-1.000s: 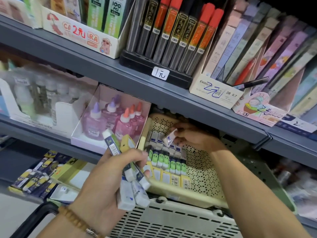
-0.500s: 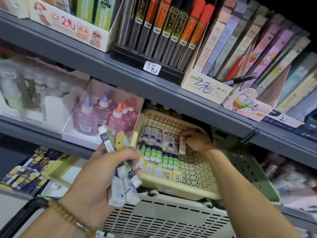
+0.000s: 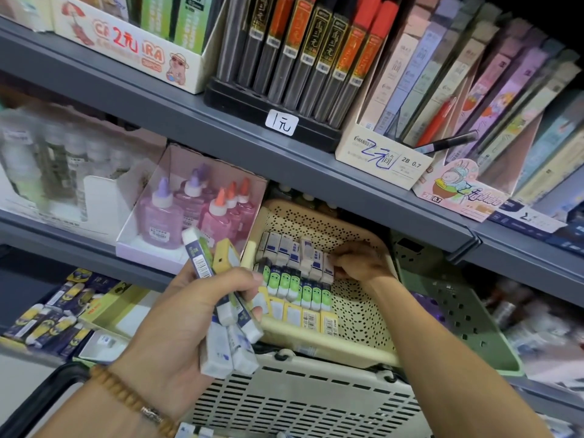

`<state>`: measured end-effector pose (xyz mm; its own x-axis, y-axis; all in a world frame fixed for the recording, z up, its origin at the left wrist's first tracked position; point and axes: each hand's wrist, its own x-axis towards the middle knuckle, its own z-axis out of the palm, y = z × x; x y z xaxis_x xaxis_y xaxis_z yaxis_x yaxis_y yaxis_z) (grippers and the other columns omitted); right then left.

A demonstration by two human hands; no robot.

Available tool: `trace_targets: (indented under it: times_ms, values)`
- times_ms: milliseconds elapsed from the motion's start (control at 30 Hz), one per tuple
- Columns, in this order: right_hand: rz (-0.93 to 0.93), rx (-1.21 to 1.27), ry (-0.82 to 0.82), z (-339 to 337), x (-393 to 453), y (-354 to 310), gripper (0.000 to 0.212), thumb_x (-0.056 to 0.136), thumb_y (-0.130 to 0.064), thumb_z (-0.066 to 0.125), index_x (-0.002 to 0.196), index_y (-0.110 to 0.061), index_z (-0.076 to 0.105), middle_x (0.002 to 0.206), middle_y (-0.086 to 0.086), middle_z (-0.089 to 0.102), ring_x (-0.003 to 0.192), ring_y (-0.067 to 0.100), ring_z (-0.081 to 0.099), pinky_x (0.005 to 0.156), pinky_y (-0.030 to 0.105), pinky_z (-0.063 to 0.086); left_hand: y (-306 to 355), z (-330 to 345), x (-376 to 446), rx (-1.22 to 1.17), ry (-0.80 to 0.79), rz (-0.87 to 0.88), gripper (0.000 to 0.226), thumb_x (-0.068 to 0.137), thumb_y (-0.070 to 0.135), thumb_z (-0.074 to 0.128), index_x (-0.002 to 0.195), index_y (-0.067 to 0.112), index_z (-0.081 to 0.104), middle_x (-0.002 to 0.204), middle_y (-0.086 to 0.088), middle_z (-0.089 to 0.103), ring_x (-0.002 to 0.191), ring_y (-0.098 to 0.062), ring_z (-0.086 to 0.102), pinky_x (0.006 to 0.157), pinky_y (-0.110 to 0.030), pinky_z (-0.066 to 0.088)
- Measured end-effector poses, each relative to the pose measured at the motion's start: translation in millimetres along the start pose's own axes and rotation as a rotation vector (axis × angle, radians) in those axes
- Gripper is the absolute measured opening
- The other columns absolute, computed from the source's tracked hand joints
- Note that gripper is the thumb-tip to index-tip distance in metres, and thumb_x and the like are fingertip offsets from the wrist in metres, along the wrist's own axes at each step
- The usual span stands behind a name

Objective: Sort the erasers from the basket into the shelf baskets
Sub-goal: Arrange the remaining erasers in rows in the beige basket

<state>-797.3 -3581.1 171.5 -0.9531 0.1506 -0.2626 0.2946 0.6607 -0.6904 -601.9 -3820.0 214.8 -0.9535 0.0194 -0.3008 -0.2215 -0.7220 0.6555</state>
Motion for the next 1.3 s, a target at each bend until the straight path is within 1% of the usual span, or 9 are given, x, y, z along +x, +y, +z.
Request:
trace_targets:
  times_ms: [133, 267, 400, 567, 733, 800, 967, 1233, 1300]
  values:
    - [-0.151, -0.179, 0.035, -6.1, -7.4, -7.0, 0.008, 0.093, -0.020, 0.061, 0.091, -0.024, 0.068, 0.104, -0.005, 0.069, 0.098, 0.014, 0.064, 0.093, 0.029, 0.050, -0.2, -1.5, -0.1, -0.004, 0.009, -0.007, 0.054, 0.039, 0.012, 0.080, 0.088, 0.012, 0.059, 0.077, -0.014, 0.054, 0.062, -0.019, 0.054, 0.057, -0.031, 0.054]
    - [-0.363, -0.353, -0.112, 9.6, -25.4, -32.5, 0.013, 0.094, -0.034, 0.059, 0.105, -0.035, 0.065, 0.106, -0.020, 0.062, 0.088, -0.001, 0.059, 0.079, 0.008, 0.038, 1.5, -1.4, -0.3, -0.017, -0.006, -0.013, 0.057, 0.040, 0.010, 0.080, 0.093, 0.014, 0.059, 0.077, -0.013, 0.054, 0.063, -0.018, 0.054, 0.055, -0.030, 0.055]
    - [-0.357, -0.324, -0.181, 20.8, -33.2, -42.9, 0.016, 0.098, -0.023, 0.055, 0.098, -0.034, 0.067, 0.112, -0.016, 0.060, 0.100, 0.003, 0.052, 0.091, 0.016, 0.035, 4.4, -1.1, 0.6, -0.036, -0.015, -0.013, 0.056, 0.041, 0.011, 0.079, 0.093, 0.013, 0.057, 0.075, -0.013, 0.054, 0.062, -0.019, 0.054, 0.054, -0.029, 0.054]
    - [-0.441, -0.088, -0.069, 14.1, -72.2, -51.9, 0.021, 0.093, -0.015, 0.059, 0.087, -0.034, 0.065, 0.088, -0.014, 0.068, 0.083, 0.008, 0.064, 0.066, 0.009, 0.045, 7.6, 2.7, -1.6, -0.092, -0.048, 0.005, 0.054, 0.049, 0.010, 0.079, 0.096, 0.015, 0.054, 0.073, -0.009, 0.055, 0.066, -0.019, 0.054, 0.055, -0.028, 0.054]
    - [-0.667, 0.142, -0.112, 11.8, -153.9, -60.1, 0.004, 0.088, -0.017, 0.070, 0.089, -0.020, 0.073, 0.078, -0.008, 0.070, 0.070, 0.001, 0.060, 0.066, 0.018, 0.052, 6.9, 8.7, -2.0, -0.136, 0.035, 0.058, 0.034, 0.057, 0.010, 0.075, 0.081, 0.017, 0.051, 0.068, -0.004, 0.052, 0.055, -0.015, 0.054, 0.049, -0.026, 0.052]
    - [-0.726, 0.189, -0.175, 13.0, -185.1, -59.1, 0.011, 0.081, -0.018, 0.077, 0.091, -0.017, 0.073, 0.083, -0.004, 0.070, 0.071, 0.005, 0.062, 0.065, 0.020, 0.051, 5.2, 9.8, -0.8, -0.157, 0.099, 0.079, 0.033, 0.063, 0.008, 0.074, 0.082, 0.019, 0.049, 0.066, -0.001, 0.051, 0.051, -0.012, 0.054, 0.046, -0.024, 0.050]
    - [-0.818, -0.033, -0.326, 25.9, -223.8, -48.0, 0.039, 0.076, -0.035, 0.081, 0.110, -0.036, 0.064, 0.106, -0.018, 0.051, 0.083, 0.008, 0.059, 0.075, 0.032, 0.056, 1.3, 11.7, -0.1, -0.216, 0.216, 0.154, 0.037, 0.067, 0.003, 0.073, 0.086, 0.020, 0.047, 0.064, 0.004, 0.049, 0.056, -0.008, 0.053, 0.045, -0.021, 0.048]
    - [-0.980, -0.029, -0.115, 46.1, -230.7, -39.6, 0.019, 0.095, -0.021, 0.061, 0.113, -0.022, 0.066, 0.106, -0.012, 0.055, 0.096, 0.004, 0.054, 0.077, 0.015, 0.041, 0.3, 11.0, -2.9, -0.235, 0.173, 0.084, 0.033, 0.076, 0.008, 0.072, 0.091, 0.019, 0.045, 0.063, 0.003, 0.049, 0.063, -0.010, 0.051, 0.045, -0.023, 0.049]
    - [-1.010, 0.035, -0.067, 44.7, -230.6, -39.3, 0.016, 0.096, -0.017, 0.060, 0.109, -0.018, 0.068, 0.103, -0.009, 0.057, 0.095, 0.006, 0.055, 0.080, 0.019, 0.044, 1.3, 10.7, -0.6, -0.248, 0.151, 0.066, 0.035, 0.077, 0.008, 0.071, 0.097, 0.020, 0.045, 0.066, 0.003, 0.047, 0.063, -0.010, 0.050, 0.045, -0.023, 0.050]
